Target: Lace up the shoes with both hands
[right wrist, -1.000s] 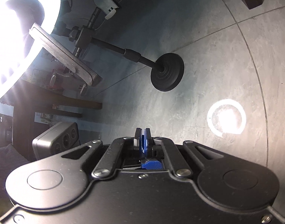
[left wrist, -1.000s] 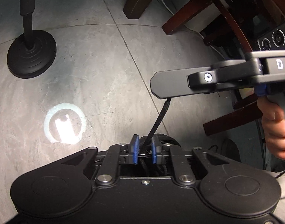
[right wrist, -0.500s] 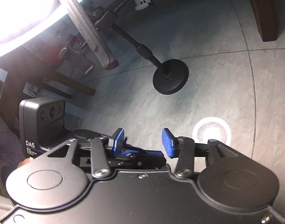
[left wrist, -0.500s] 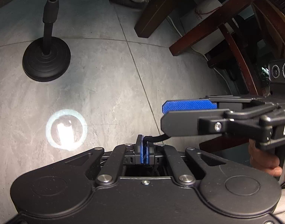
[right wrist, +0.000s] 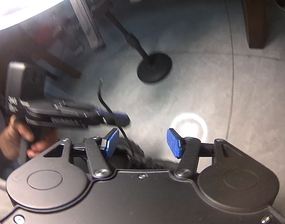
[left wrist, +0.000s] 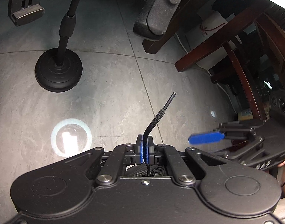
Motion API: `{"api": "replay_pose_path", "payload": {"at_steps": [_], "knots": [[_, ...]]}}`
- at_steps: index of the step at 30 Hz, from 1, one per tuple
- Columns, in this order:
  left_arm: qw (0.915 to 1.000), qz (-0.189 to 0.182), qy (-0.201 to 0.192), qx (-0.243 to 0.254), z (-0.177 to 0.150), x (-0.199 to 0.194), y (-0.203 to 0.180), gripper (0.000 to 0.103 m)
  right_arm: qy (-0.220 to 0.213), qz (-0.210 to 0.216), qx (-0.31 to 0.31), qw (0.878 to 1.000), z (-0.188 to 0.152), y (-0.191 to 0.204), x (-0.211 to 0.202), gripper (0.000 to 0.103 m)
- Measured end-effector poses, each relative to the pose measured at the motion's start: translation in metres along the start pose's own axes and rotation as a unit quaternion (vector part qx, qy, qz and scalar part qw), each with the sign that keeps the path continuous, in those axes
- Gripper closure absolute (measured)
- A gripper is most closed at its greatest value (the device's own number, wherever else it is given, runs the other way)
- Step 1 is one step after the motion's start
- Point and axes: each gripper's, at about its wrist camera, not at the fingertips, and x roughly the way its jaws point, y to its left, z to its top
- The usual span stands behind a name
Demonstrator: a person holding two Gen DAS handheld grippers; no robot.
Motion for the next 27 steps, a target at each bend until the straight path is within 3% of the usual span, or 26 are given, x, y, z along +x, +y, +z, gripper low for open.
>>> {"api": "replay_pose_path", "payload": {"at_steps": [2, 6, 11, 14, 19, 22, 24, 27], "knots": [[1.0, 0.003, -0.001, 0.003, 0.0, 0.0, 0.0, 0.1, 0.079, -0.033, -0.011, 0.996, -0.02, -0.003, 0.024, 0.041], [0.9999, 0.009, 0.005, 0.003, 0.0, 0.0, 0.001, 0.1, 0.15, -0.068, -0.062, 0.984, -0.052, 0.009, 0.046, 0.041], [0.9999, 0.013, 0.007, 0.003, -0.002, 0.001, 0.002, 0.1, 0.161, -0.086, -0.059, 0.981, -0.064, 0.007, 0.067, 0.041], [0.9996, 0.018, 0.019, 0.006, -0.003, 0.004, 0.004, 0.1, 0.144, -0.107, -0.053, 0.982, -0.062, 0.002, 0.064, 0.041], [0.9912, 0.073, 0.104, -0.037, -0.012, 0.03, 0.031, 0.093, 0.132, -0.107, -0.041, 0.985, -0.061, -0.002, 0.057, 0.041], [0.9879, 0.087, 0.123, -0.037, -0.016, 0.032, 0.037, 0.069, 0.132, -0.107, -0.043, 0.985, -0.061, -0.001, 0.056, 0.041], [0.9869, 0.108, 0.118, -0.02, -0.018, 0.029, 0.035, 0.036, 0.133, -0.107, -0.04, 0.985, -0.061, 0.0, 0.055, 0.041], [0.9858, 0.127, 0.109, -0.019, -0.018, 0.019, 0.03, 0.029, 0.135, -0.11, -0.036, 0.984, -0.057, 0.004, 0.056, 0.041]]}}
